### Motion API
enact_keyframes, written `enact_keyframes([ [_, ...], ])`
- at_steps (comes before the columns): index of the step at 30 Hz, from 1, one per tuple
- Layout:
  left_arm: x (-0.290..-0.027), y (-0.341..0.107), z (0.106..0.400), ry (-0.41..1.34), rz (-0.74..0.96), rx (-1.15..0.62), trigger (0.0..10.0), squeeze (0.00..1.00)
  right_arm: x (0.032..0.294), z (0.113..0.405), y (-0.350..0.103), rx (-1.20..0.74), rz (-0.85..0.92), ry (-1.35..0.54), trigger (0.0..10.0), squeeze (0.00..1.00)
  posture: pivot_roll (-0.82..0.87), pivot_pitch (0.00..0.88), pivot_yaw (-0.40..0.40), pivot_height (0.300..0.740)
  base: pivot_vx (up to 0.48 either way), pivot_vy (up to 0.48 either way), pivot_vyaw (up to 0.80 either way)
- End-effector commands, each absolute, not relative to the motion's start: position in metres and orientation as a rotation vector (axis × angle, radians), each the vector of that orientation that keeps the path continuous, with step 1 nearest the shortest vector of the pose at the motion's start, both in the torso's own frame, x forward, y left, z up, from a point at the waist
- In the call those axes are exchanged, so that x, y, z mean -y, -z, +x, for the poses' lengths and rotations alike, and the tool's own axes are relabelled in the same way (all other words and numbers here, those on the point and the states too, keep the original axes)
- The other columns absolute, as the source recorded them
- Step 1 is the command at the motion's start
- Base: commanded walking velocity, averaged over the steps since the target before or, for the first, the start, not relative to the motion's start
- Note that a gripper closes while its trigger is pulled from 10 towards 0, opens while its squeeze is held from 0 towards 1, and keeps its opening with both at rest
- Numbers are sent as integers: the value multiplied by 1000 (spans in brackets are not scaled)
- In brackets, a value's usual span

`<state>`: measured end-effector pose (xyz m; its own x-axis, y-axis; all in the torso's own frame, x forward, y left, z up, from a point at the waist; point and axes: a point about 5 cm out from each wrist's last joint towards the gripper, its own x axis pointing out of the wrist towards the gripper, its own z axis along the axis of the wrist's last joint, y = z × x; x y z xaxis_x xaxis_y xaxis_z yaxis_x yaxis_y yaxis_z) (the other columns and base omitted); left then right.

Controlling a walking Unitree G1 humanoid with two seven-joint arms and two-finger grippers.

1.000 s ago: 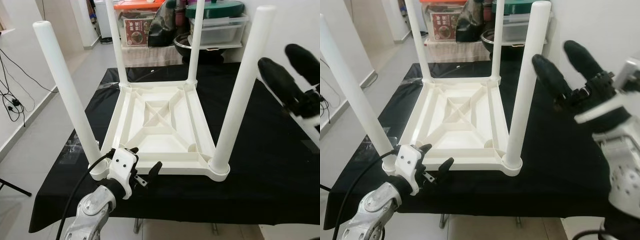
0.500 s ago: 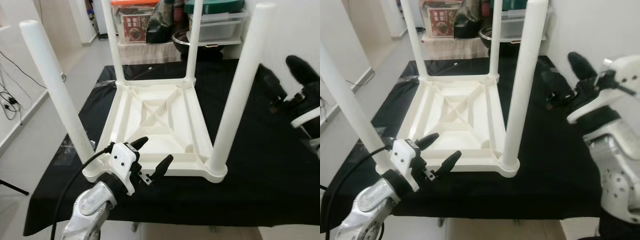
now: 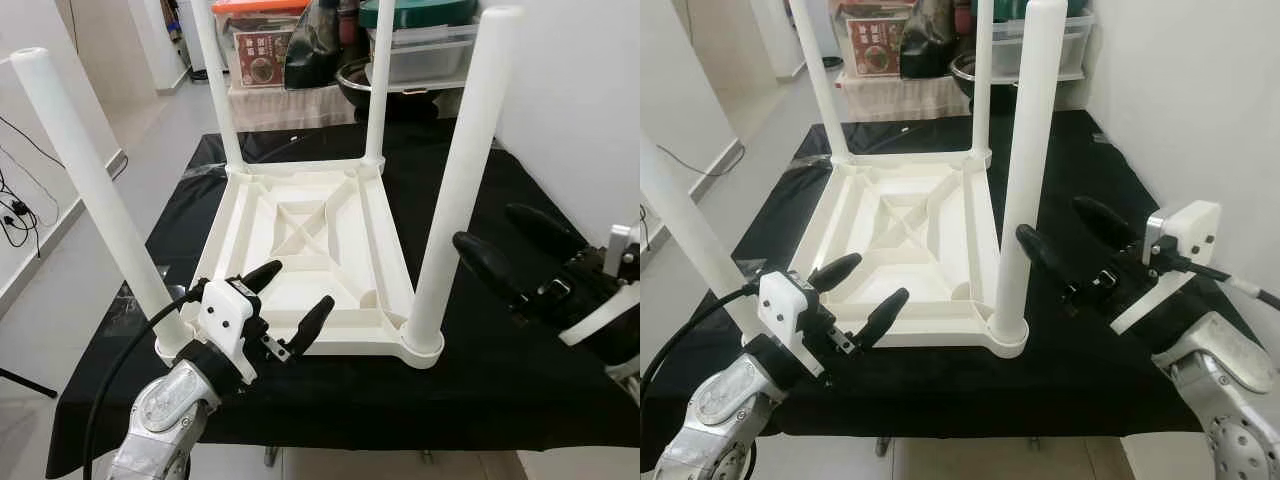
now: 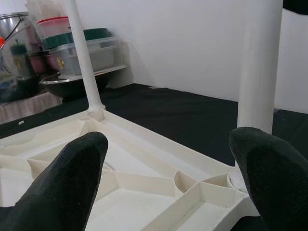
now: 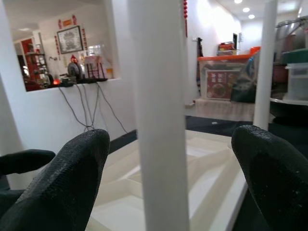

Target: Building children table

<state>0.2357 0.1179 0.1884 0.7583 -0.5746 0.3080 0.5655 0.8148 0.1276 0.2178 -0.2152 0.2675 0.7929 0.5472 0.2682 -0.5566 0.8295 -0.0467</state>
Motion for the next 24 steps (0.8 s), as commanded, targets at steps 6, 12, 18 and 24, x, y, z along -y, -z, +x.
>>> enact_keyframes([
  [6, -120, -189, 235, 608, 28, 359, 10000, 0, 185, 220, -283, 306, 2, -668, 10000, 0, -106, 42, 2, 740, 0, 0, 0],
  [12, -117, -189, 233, 624, 15, 356, 10000, 0, 187, 239, -282, 276, 83, -487, 10000, 0, -105, 39, -11, 740, 0, 0, 0],
  [18, -116, -188, 232, 626, 16, 355, 10000, 0, 192, 243, -283, 261, 133, -402, 10000, 0, -113, 40, -22, 740, 0, 0, 0],
  [24, -114, -187, 232, 624, 12, 357, 10000, 0, 185, 243, -289, 272, 196, -379, 2471, 0, -121, 47, -28, 740, 0, 0, 0],
])
